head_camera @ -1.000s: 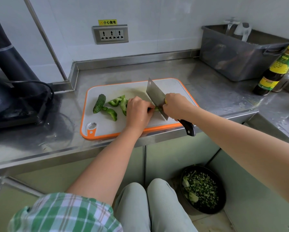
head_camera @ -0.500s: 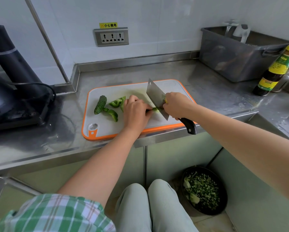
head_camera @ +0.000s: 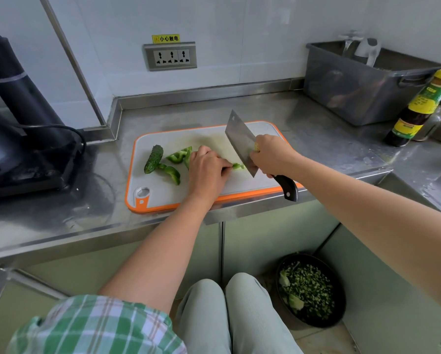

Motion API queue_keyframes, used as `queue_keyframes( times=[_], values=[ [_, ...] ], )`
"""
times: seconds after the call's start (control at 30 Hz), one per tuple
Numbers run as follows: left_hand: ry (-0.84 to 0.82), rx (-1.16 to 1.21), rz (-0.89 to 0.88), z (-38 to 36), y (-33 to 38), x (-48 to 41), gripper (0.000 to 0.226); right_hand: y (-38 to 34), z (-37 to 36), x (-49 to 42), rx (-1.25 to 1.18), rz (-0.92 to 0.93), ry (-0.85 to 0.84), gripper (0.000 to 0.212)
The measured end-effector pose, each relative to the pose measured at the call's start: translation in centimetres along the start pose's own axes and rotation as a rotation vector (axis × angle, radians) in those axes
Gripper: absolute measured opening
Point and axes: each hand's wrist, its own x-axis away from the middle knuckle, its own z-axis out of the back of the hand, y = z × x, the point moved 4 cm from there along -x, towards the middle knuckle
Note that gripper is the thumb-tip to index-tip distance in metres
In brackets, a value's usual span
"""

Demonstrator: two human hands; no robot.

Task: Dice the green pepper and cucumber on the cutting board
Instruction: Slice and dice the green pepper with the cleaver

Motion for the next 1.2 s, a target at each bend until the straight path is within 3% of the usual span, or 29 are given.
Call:
queue_keyframes(
  times=[0.17,0.33,0.63,0.8,1.0,1.2],
  values=[
    [0.007,0.012,-0.008,0.3,0.1,0.1,0.011,-0.8,-0.8,0.9,0.113,0.017,-0.073,0.008],
    [0.007,-0.001,-0.023,0.4,0.1,0.0,0.008,-1.1,-1.9,0.4,0.168,0.016,-0.036,0.007],
    [0.021,0.008,-0.003,0.4,0.1,0.1,0.014,-0.2,-0.7,0.3,0.002,0.007,0.017,0.001],
    [0.015,0.055,0.025,0.5,0.1,0.2,0.015,-1.3,-0.6,0.9,0.149,0.044,-0.08,0.008],
    [0.01,0.043,0.016,0.7,0.2,0.2,0.011,-1.6,-1.7,0.7,0.207,0.062,-0.049,0.005],
    [0.021,0.05,0.011,0.6,0.1,0.3,0.013,-0.5,-1.9,0.0,0.026,-0.008,0.028,0.004]
  ],
)
